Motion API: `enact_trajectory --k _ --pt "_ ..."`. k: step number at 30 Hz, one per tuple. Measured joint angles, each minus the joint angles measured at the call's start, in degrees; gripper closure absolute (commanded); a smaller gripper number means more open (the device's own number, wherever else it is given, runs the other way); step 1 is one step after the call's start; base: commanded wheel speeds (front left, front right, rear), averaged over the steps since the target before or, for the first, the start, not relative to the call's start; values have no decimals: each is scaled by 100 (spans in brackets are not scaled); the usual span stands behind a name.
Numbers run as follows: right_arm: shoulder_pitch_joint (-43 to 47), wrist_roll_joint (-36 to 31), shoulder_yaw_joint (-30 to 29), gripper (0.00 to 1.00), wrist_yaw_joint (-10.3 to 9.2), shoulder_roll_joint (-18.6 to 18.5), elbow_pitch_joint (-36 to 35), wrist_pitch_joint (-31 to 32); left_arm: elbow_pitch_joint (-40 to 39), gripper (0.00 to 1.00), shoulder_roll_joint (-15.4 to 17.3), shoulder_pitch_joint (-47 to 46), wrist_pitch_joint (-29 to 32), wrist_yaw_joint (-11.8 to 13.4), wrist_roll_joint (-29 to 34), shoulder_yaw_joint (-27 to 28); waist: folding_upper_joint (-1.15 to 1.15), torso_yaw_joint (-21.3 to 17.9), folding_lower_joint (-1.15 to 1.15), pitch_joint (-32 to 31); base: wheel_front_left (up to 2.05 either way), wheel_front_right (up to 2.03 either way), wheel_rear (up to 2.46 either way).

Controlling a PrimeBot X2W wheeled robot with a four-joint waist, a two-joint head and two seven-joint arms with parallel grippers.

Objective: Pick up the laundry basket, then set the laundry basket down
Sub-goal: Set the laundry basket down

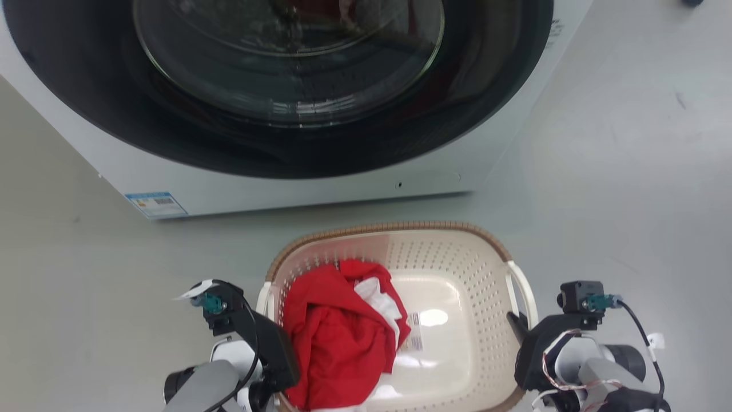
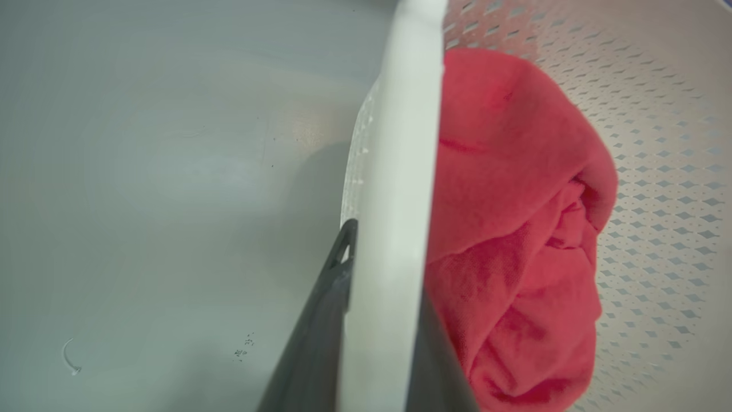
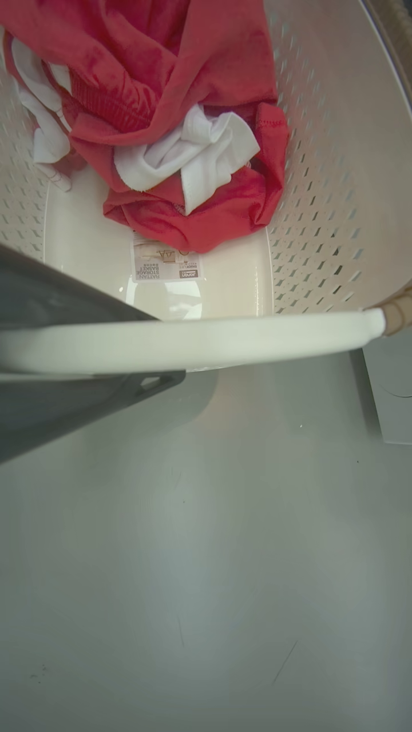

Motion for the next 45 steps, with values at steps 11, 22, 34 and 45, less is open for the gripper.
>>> enact_trajectory --k 11,22,34,45 --pt "-604 -148 37 100 -52 -64 -113 -334 -62 100 13 -609 -402 89 212 -23 0 14 0 848 0 0 0" --pt "-1103 -261 119 100 -70 -103 -180 -675 -40 100 33 -1092 -857 205 343 -47 0 84 0 1725 0 0 0" --pt "-1416 -300 167 100 -101 -100 -113 -971 21 100 47 -1452 -1183 212 398 -62 0 147 0 2321 0 0 0" --pt "-1679 -316 182 100 -100 -96 -25 -1073 111 100 41 -1678 -1355 212 449 -96 0 150 -1 2689 0 0 0"
